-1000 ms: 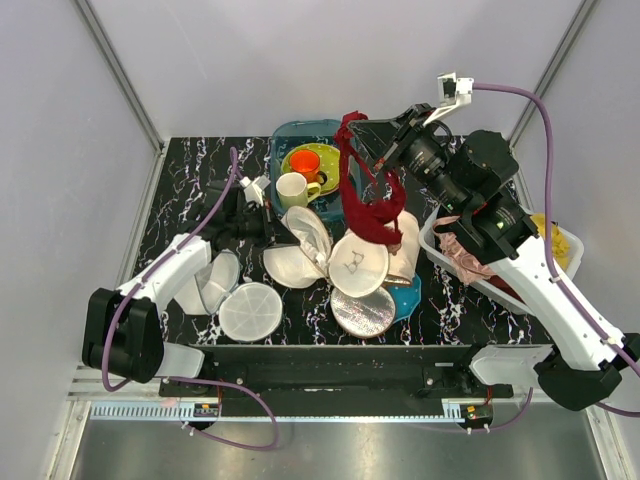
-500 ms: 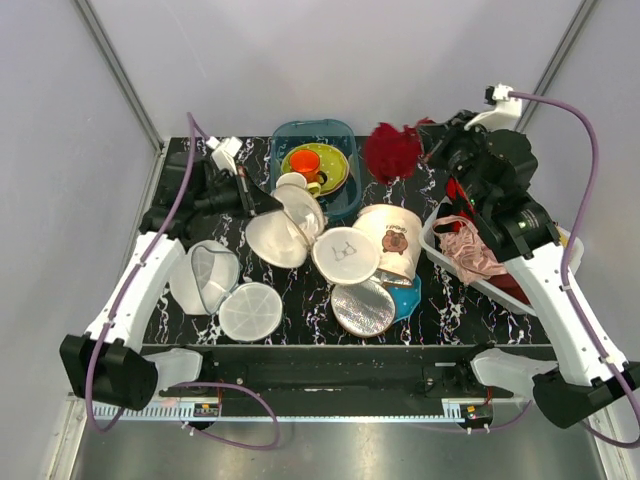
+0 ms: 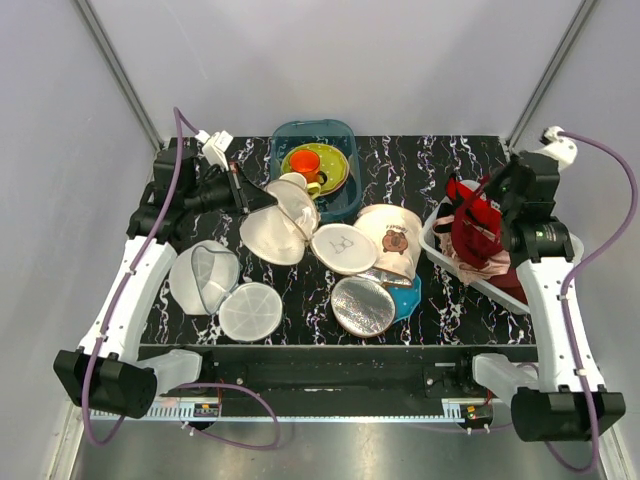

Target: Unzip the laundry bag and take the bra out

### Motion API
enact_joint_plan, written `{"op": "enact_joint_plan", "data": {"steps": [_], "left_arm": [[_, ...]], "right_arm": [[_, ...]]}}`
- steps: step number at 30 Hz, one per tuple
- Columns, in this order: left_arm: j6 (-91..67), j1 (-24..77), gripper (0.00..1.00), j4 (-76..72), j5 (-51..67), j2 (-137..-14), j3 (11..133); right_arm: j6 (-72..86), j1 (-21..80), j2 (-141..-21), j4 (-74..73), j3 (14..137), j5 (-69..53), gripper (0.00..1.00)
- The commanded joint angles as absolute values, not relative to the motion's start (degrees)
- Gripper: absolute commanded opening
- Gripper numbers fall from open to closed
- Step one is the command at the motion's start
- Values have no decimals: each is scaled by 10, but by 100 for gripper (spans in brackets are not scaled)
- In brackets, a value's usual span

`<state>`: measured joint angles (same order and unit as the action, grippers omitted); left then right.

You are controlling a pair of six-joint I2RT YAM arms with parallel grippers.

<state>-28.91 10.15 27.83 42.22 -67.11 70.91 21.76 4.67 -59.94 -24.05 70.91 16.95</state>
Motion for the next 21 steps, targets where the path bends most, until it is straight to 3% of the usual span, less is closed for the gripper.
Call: {"op": "enact_joint_plan", "data": {"steps": [1,21], "left_arm": [[-279,92,0,275,417,-657,742],[-262,84,0,293,429,-686,758]], "right_arm": [[263,-48,-599,-253,687,128,0],[299,-103,-560,-227,629,240,0]]}}
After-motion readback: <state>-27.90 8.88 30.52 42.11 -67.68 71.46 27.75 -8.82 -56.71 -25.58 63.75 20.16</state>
